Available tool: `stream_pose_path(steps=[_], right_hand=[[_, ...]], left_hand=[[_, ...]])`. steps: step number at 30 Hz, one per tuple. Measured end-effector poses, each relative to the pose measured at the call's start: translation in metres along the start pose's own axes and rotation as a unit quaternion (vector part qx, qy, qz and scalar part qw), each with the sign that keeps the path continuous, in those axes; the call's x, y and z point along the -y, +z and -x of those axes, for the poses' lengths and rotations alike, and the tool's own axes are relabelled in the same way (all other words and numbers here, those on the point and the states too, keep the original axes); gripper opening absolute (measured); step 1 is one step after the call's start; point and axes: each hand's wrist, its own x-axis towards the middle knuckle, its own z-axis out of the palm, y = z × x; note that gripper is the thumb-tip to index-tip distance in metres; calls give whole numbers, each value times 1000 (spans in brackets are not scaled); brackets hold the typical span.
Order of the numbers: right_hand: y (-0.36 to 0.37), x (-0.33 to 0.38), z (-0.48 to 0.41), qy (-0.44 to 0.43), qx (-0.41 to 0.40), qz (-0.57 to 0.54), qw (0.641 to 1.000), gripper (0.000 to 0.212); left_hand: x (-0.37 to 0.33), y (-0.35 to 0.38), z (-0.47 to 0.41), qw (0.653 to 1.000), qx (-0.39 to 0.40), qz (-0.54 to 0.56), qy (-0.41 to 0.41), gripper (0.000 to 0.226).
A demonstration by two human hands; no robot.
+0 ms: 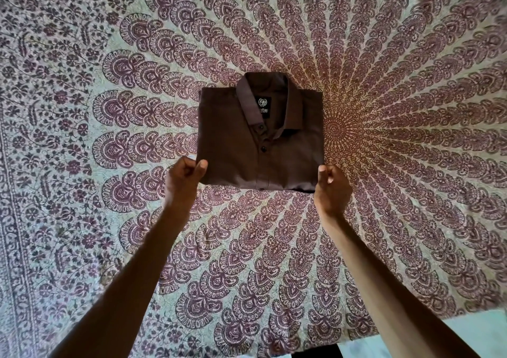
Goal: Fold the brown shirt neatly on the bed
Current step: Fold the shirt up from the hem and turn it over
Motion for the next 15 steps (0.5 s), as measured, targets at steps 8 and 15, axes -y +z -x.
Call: stream_pose_path(steps=[8, 15], right_hand=[[2, -6, 1, 3, 1, 13, 1000, 25], [1, -5, -1, 13, 17, 33, 999, 25]], left_hand=[[0, 2, -4, 971, 69, -229, 1, 29], [18, -9, -19, 974, 136, -168, -69, 44]])
